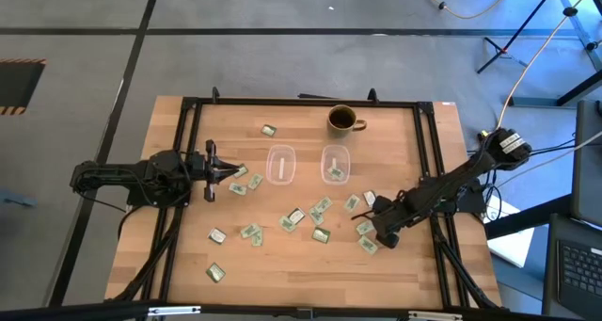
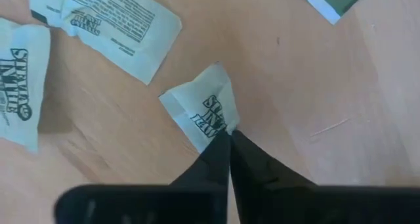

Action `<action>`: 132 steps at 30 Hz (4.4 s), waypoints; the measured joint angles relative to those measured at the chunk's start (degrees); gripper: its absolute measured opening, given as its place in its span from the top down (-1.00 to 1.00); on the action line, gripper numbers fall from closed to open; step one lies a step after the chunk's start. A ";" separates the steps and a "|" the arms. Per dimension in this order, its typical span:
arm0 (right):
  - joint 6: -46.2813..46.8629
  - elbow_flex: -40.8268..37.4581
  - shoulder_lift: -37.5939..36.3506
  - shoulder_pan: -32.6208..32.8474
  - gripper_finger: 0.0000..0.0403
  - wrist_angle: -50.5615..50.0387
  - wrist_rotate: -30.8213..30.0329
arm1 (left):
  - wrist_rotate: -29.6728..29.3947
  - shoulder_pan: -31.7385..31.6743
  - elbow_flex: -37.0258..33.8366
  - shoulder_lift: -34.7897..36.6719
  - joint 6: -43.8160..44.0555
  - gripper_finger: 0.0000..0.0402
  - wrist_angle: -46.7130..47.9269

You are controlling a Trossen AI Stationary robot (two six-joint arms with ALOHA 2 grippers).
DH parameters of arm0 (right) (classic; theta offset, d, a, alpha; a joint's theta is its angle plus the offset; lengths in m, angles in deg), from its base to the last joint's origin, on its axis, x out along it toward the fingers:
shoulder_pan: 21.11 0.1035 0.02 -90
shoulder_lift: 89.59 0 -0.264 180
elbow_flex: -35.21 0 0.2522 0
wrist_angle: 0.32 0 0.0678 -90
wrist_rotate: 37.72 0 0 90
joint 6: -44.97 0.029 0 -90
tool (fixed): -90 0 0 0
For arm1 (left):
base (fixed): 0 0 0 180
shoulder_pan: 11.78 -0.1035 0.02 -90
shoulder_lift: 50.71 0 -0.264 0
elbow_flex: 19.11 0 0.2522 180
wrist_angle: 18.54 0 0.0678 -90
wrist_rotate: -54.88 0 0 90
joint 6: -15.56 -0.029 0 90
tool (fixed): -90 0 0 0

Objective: Pick and place items into bin
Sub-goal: Put the stevia packet into the right transparent bin, then put the truvia packet into the left transparent bin

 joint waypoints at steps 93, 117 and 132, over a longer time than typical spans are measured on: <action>-52.29 1.86 -20.54 -35.26 0.58 22.60 -13.00 | -15.57 -0.02 6.85 -15.98 9.59 0.83 1.78; -53.29 1.69 -18.19 -35.25 0.58 24.74 -13.09 | -7.62 -6.13 29.22 -54.34 28.27 0.20 32.61; -54.52 1.69 -18.11 -35.23 0.58 26.11 -13.15 | -5.06 -12.05 29.24 -68.22 26.55 0.23 31.54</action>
